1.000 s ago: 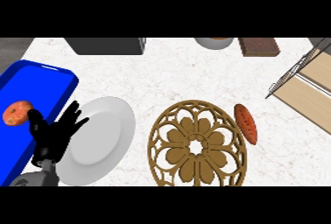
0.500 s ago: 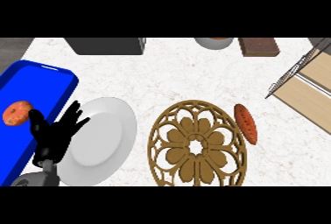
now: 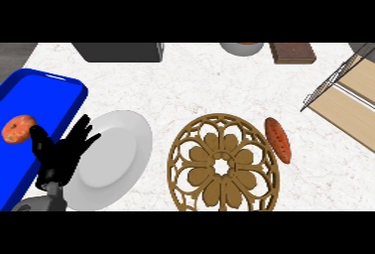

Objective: Pick the cupcake from the placemat and place it in the tiered shelf

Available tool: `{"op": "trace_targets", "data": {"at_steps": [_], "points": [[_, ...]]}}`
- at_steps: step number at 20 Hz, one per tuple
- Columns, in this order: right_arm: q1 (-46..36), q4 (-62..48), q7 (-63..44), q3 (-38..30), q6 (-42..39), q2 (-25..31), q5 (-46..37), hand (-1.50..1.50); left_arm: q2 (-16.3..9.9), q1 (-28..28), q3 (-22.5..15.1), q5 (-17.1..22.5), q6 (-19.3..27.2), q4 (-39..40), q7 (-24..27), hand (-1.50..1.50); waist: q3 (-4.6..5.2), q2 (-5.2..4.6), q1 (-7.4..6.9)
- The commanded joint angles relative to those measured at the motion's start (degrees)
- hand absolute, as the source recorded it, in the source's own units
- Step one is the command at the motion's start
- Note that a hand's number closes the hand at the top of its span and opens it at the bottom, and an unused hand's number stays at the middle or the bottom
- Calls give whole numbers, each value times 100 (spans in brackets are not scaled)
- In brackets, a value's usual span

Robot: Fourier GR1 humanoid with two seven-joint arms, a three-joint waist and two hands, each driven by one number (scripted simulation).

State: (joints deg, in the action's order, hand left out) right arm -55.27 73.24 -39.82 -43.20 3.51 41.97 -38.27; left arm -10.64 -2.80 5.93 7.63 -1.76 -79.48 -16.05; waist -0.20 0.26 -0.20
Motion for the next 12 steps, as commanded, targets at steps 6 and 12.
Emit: {"op": "trace_targets", "data": {"at_steps": [6,12], "points": [[546,518,-559,-598,501,782,-221,-150,-118,227,146,103,-194,179,20,0,22,-6,79],[1081,548,-569,-1809,64,1625,413,-150,113,319,-54,-193,127,89,14,0,17,6,144]]}}
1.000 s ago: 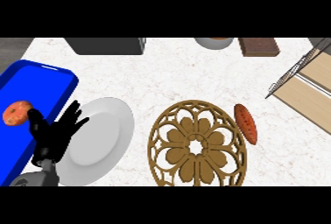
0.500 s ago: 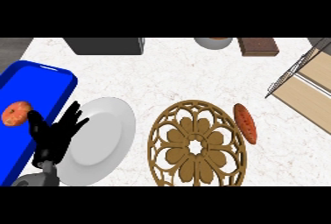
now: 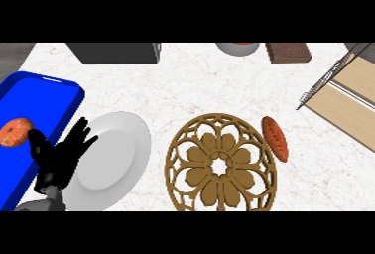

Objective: Pick the cupcake from the placemat and place it in the tiered shelf

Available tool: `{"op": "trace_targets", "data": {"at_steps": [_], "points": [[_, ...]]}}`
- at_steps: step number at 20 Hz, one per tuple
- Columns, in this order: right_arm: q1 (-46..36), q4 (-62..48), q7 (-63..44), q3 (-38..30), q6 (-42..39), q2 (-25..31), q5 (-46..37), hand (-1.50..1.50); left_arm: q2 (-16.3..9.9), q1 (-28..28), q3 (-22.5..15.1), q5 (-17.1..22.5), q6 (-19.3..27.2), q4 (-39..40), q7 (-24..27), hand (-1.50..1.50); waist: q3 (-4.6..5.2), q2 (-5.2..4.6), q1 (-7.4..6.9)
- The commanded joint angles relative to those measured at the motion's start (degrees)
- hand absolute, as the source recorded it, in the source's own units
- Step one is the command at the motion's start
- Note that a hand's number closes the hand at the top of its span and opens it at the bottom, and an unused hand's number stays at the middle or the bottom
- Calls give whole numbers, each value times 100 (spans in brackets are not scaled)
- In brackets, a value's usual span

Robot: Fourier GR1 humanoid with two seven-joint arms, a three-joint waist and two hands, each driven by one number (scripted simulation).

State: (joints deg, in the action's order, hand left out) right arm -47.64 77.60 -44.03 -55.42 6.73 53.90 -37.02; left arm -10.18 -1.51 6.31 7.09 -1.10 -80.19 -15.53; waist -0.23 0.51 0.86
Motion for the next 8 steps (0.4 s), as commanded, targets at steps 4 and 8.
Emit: {"op": "trace_targets", "data": {"at_steps": [4,8], "points": [[1074,814,-286,-1367,-1019,334,963,-150,60,184,-34,-2,60,-112,-297,0,19,-6,54],[1370,736,-84,-1929,-1568,690,1558,-150,18,-73,133,14,-115,695,220,0,26,-28,84]]}}
